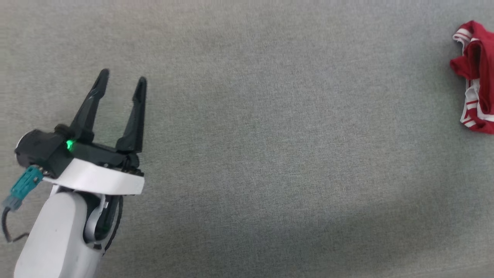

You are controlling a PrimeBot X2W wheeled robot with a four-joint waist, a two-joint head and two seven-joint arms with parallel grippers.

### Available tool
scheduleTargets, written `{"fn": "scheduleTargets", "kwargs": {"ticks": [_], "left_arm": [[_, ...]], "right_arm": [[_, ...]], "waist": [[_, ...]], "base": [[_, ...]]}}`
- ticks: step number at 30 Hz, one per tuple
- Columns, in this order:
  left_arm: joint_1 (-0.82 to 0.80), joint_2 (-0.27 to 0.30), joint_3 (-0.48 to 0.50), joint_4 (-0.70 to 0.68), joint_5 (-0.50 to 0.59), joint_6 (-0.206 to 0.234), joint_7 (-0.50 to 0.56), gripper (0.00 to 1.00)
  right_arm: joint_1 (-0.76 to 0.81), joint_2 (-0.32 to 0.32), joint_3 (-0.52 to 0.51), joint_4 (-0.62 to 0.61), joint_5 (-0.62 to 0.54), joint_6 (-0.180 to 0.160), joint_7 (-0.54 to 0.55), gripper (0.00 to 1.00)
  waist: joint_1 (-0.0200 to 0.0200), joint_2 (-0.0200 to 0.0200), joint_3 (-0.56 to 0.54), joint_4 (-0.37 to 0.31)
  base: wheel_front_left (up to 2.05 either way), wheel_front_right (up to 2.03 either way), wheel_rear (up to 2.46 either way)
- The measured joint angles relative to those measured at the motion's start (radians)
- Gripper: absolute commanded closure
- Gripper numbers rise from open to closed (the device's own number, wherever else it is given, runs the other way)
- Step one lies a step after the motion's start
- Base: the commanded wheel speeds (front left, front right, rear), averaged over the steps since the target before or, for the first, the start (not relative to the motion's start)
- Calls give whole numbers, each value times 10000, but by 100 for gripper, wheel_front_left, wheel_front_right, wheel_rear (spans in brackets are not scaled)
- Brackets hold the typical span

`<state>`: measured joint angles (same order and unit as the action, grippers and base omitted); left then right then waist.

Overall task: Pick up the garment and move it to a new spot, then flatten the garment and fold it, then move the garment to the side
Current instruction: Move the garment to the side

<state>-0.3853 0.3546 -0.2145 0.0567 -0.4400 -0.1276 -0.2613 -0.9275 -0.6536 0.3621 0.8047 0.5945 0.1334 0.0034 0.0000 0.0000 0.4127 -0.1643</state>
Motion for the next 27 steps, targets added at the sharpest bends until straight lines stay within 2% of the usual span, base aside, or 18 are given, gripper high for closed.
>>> {"fn": "scheduleTargets", "kwargs": {"ticks": [10,16,21,27], "left_arm": [[1338,-539,1524,77,667,0,0,0],[2147,-838,2297,-13,732,0,0,0],[2725,-955,2690,-155,731,0,0,0],[3387,-1032,3033,-249,811,0,0,0]], "right_arm": [[1421,491,357,-836,393,0,-1870,0],[2372,673,201,-1281,368,0,-2474,0],[3268,957,-290,-1760,-17,0,-2627,0],[4549,1546,-1363,-2894,-803,0,-2646,0]], "waist": [[0,0,-1126,372],[-1,0,-1734,553],[0,0,-2139,626],[0,0,-2533,613]], "base": [[0,0,0],[0,0,0],[0,0,0],[0,0,0]]}}
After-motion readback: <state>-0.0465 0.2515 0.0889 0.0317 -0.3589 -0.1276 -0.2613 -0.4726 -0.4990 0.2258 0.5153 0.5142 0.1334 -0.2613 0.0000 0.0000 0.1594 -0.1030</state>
